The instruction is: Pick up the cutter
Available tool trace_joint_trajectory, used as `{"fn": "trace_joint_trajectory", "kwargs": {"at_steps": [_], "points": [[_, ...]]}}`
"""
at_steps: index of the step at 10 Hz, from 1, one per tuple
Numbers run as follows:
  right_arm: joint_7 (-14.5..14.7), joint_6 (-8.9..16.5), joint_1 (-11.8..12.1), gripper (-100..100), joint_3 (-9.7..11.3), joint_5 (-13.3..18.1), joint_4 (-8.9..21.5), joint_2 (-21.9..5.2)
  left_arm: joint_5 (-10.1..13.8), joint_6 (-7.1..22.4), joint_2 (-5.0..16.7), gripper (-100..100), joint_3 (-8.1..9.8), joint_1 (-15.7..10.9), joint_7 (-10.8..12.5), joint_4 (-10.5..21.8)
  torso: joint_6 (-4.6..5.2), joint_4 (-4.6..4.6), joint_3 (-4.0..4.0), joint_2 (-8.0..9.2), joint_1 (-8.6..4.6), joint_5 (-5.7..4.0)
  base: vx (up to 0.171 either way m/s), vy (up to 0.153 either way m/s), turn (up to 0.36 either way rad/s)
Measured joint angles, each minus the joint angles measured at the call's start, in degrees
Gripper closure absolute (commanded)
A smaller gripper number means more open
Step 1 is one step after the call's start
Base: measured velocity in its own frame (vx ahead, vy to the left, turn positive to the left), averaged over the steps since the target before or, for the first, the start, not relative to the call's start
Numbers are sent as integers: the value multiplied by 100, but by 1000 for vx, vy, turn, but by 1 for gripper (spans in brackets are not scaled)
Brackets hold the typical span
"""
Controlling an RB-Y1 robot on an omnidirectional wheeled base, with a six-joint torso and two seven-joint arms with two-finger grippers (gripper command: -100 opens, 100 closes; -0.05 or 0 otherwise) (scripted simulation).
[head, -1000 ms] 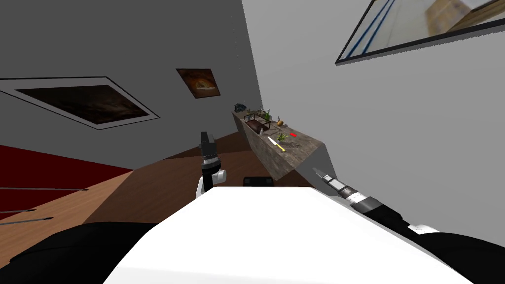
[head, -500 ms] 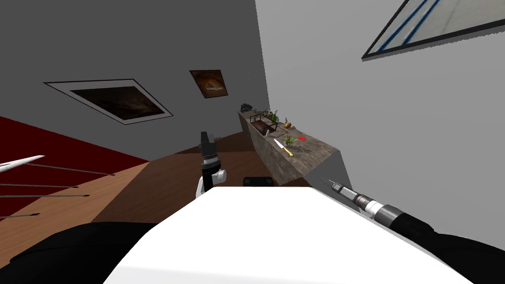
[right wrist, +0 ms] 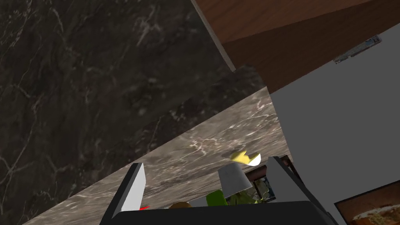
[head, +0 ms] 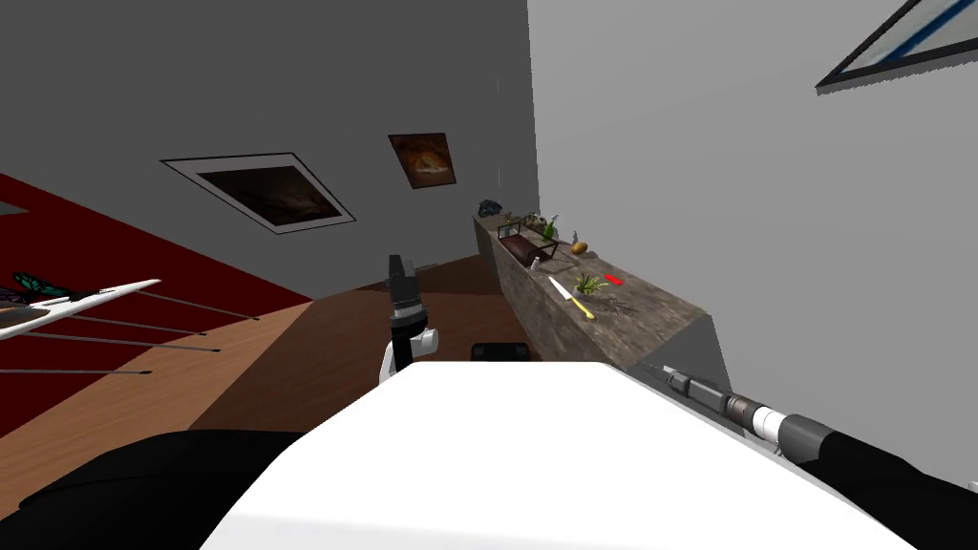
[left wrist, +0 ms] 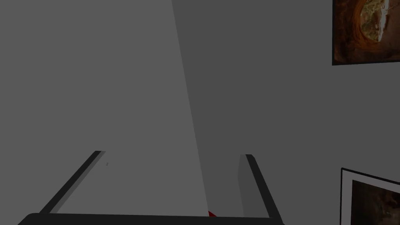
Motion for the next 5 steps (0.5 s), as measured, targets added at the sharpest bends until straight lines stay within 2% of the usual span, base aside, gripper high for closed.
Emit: {"fn": "trace_joint_trajectory", "kwargs": {"at_steps": [1, 4, 5], "points": [[50, -33, 20, -100, 36, 106, 171, -91, 0, 0, 0, 0, -1, -1, 0, 0, -3, 1, 2, 3, 5, 0, 168, 157, 311], [219, -93, 183, -100, 82, 513, 727, -536, 0, 0, -1, 0, -1, 1, 0, 0, -4, -11, -27, -46, 30, 7, 229, 152, 188], [285, -63, 381, -100, -3, 639, 767, -644, 0, 0, -1, 0, -1, 1, 0, 0, -5, -10, -25, -43, 40, 9, 151, 90, 62]]}}
